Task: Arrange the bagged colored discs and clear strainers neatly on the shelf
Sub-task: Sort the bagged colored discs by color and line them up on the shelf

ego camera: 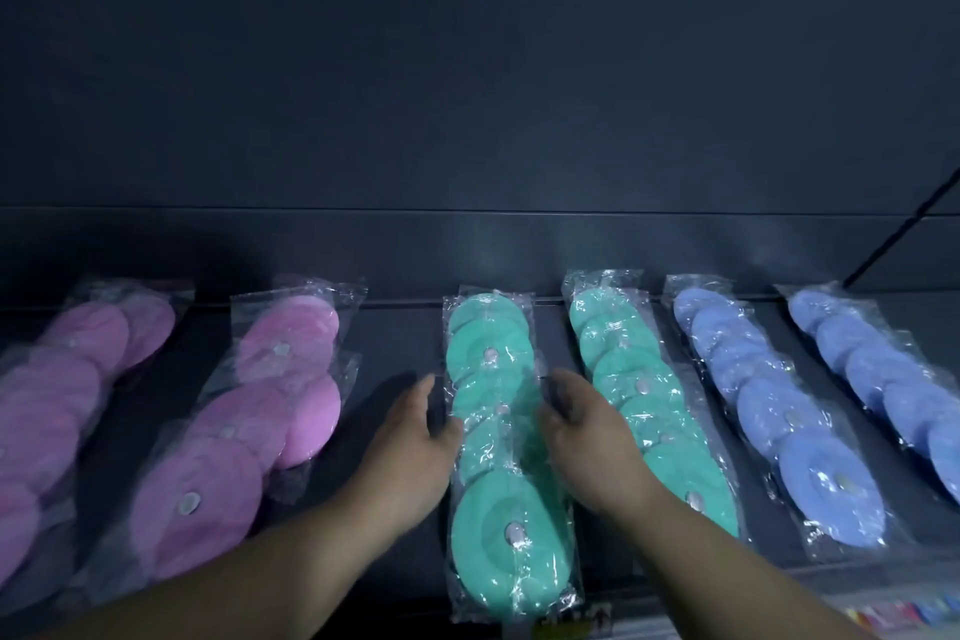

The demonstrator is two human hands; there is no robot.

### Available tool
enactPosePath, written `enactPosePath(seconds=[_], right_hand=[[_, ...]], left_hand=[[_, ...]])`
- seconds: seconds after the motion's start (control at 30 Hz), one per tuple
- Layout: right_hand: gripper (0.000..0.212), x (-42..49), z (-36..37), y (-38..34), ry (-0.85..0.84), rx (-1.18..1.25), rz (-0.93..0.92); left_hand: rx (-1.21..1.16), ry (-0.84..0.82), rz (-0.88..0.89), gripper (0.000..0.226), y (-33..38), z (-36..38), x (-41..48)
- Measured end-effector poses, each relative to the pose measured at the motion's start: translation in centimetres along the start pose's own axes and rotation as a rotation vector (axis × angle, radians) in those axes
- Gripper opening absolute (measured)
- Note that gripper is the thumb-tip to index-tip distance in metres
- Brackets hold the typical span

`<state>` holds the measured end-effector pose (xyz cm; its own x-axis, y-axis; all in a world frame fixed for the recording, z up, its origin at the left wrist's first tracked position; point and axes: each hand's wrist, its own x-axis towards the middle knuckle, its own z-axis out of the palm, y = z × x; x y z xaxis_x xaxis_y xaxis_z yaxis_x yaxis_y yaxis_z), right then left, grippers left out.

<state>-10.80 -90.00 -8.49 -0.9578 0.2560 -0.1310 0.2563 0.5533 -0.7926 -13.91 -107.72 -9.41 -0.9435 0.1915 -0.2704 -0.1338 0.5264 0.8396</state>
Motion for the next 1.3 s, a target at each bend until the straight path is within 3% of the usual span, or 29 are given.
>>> enactPosePath(seconds=[0.1, 0.23, 0.43, 0.77, 0.87, 1.0, 1.17, 1.3], right_hand=[[0.036, -2.1, 1.0, 0.5, -0.025, 0.029, 0.056], [0.050, -2.9, 2.6, 0.5, 0.073, 0.131, 0.050], [0.049, -2.0, 3.3, 0.5, 0.112, 0.081, -0.058], [0.054, -5.1, 0.5, 1.9, 0.070, 0.012, 0.107], [0.076, -6.8, 0.7, 2.2, -0.034, 0.081, 0.173], [0.093, -7.2, 1.2, 1.8, -0.012, 0.122, 0.148], [0.079, -6.8, 0.1, 0.9, 0.032, 0.051, 0.058], [0.066, -6.9, -0.6, 1.4, -0.033, 0.029, 0.035]], left_hand=[[-0.124, -0.079, -0.018, 0.060, -0.2, 1.3, -2.0], [-0.144, -0.044, 0.020, 0.067, -0.3, 2.9, -2.4], [-0.085, -0.037, 0.066, 0.076, -0.4, 3.4, -1.4], [0.138, -0.060, 0.232, 0.084, -2.0, -0.1, -3.9], [0.140, -0.129, 0.192, 0.095, -2.3, -0.3, -4.5], [0.107, -0.161, 0.182, 0.094, -2.6, 0.1, -4.8], [0.073, -0.069, 0.232, 0.086, -1.9, 0.9, -5.1], [0.130, -0.050, 0.200, 0.087, -2.0, 1.8, -5.3]])
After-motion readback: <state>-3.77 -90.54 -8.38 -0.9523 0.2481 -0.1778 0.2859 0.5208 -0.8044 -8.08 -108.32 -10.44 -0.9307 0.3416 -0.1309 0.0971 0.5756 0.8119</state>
